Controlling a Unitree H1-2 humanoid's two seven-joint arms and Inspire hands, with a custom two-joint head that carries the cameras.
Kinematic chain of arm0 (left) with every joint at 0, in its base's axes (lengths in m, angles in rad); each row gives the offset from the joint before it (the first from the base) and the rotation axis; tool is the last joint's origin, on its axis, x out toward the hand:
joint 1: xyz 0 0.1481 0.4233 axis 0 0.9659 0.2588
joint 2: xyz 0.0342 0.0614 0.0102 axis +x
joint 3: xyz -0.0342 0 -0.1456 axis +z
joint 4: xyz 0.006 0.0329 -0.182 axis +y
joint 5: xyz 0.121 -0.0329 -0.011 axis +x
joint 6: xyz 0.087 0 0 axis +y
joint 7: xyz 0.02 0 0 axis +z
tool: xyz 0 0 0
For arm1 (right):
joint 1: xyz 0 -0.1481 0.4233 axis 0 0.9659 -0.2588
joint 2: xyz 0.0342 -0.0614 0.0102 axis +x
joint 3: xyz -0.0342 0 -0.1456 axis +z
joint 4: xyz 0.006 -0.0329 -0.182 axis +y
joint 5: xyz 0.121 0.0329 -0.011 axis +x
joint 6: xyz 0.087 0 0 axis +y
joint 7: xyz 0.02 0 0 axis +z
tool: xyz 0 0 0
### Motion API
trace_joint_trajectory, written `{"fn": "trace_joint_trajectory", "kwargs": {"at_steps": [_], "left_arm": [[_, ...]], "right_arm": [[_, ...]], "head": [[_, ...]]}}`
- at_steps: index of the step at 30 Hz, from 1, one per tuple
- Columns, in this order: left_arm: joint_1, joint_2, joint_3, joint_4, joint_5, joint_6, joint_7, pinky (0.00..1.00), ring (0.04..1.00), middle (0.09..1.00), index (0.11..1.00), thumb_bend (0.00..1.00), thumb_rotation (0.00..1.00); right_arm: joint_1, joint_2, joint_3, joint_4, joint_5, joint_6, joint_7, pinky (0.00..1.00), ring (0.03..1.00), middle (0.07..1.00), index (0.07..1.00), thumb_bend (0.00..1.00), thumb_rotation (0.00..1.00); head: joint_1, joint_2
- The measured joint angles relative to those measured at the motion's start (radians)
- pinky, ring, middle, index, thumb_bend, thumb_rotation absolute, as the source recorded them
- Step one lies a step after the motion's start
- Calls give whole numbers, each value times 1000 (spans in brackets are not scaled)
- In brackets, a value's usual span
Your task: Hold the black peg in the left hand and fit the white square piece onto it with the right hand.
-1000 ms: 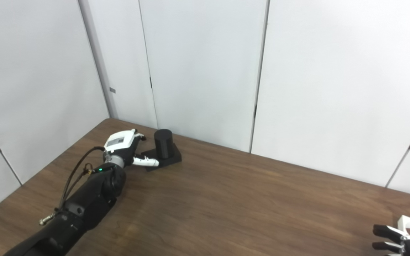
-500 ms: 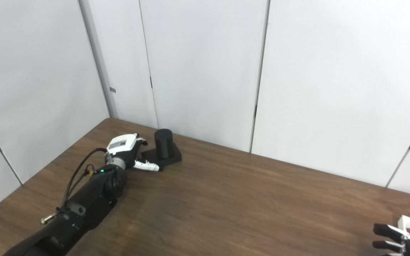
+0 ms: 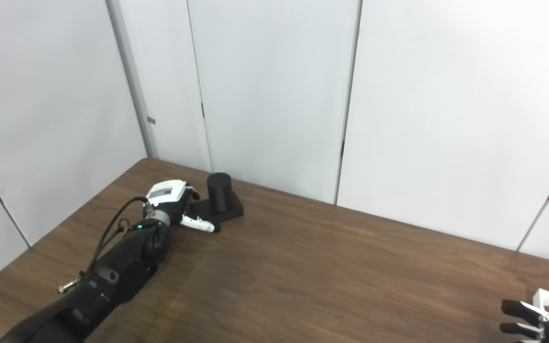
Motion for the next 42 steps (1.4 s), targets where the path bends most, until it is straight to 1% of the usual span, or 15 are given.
{"fn": "trace_joint_trajectory", "kwargs": {"at_steps": [6,14,18,21,22,25,26,27,28,29,30,34,37,41,42], "left_arm": [[-20,0,-7,40,-1,-6,12,956,1000,953,772,1000,415],[-29,0,-12,67,-21,-27,13,975,999,935,747,952,377],[-38,0,-13,98,-31,-73,28,996,999,914,695,908,332],[-42,3,-15,100,-40,-82,22,1000,995,904,643,890,312],[-46,5,-17,100,-41,-84,18,988,986,894,602,878,285],[-53,9,-27,100,-46,-106,7,820,939,849,542,840,191],[-53,12,-31,98,-48,-113,4,791,925,840,514,684,131],[-53,14,-35,97,-49,-116,1,767,908,833,495,588,90],[-54,15,-38,97,-51,-118,-1,755,897,832,487,554,75],[-56,16,-41,97,-54,-119,-2,774,901,839,483,538,67],[-59,17,-45,97,-56,-119,-9,785,905,843,481,529,61],[-69,30,-69,105,-58,-145,-21,733,881,841,481,524,59],[-79,41,-93,97,-56,-148,-53,755,906,859,482,525,62],[-89,57,-130,84,-44,-151,-87,740,885,861,484,524,67],[-89,62,-141,73,-37,-152,-94,798,899,862,485,524,67]], "right_arm": [[8,0,0,-9,1,0,0,483,629,721,695,610,27],[16,0,-5,-17,-1,3,0,498,636,726,701,598,47],[20,0,-6,-36,-1,6,0,499,634,727,700,583,36],[21,0,-11,-39,-1,13,0,501,636,729,700,568,41],[22,1,-12,-41,-1,16,0,497,637,730,699,561,48],[22,1,-14,-42,-1,17,0,496,638,734,699,547,58],[22,1,-15,-42,0,17,0,497,639,735,699,546,63],[22,1,-16,-42,0,17,0,498,640,736,700,544,71],[22,1,-17,-42,0,17,0,498,640,736,700,541,76],[22,1,-18,-42,0,17,0,499,641,737,702,540,86],[22,1,-18,-42,0,17,0,498,641,737,703,538,92],[22,1,-18,-43,-9,21,0,492,631,732,704,527,75],[22,1,-18,-43,-18,23,0,495,630,732,710,525,100],[22,2,-18,-42,-23,24,0,501,635,733,709,524,98],[22,2,-18,-42,-23,24,0,502,639,734,708,523,97]], "head": [[-5,8],[-12,12],[-18,18],[-21,23],[-23,25],[-23,26],[-21,26],[-21,26],[-21,28],[-21,28],[-20,28],[-18,28],[-23,28],[-29,31],[-31,31]]}}
